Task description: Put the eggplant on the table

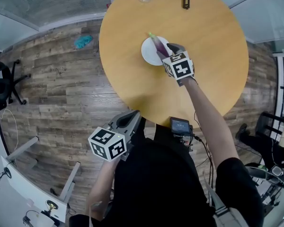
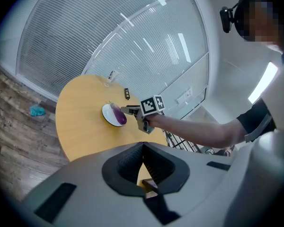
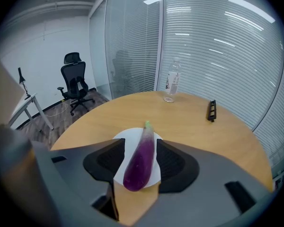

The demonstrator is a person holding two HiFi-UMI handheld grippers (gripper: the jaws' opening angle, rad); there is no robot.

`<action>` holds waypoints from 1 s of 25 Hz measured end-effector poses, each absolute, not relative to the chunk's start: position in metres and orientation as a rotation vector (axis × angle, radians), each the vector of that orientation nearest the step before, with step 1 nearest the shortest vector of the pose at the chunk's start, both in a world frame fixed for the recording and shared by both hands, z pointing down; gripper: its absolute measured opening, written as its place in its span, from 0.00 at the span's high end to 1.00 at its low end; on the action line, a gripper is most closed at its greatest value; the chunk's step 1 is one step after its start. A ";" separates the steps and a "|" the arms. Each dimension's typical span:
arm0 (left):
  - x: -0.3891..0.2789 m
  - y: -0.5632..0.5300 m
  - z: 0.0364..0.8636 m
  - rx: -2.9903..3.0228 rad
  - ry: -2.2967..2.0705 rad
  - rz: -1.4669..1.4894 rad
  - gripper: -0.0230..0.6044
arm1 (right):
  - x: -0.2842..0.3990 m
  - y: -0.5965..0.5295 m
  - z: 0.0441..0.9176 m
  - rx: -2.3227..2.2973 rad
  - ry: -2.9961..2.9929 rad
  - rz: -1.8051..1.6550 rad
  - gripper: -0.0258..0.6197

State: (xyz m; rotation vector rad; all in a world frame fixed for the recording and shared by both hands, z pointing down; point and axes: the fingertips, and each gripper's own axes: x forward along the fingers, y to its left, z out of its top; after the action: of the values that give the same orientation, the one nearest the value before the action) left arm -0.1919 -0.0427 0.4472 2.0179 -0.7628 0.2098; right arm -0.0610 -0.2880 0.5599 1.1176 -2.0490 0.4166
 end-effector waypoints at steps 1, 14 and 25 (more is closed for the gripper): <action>-0.191 -0.043 0.446 2.027 -0.758 0.213 0.94 | -0.060 -0.284 0.558 1.115 -2.047 0.409 0.62; -0.158 -0.044 0.435 2.142 -0.622 0.295 0.94 | -0.044 -0.234 0.506 1.157 -2.121 0.379 0.73; -0.128 -0.049 0.425 2.222 -0.514 0.348 0.94 | -0.041 -0.187 0.467 1.196 -2.241 0.366 0.90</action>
State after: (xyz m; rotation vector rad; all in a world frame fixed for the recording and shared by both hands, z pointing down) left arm -0.1279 -0.0493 0.4246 2.2217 -0.5140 0.3477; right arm -0.0410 -0.1868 0.4674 1.1962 -2.2408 0.3664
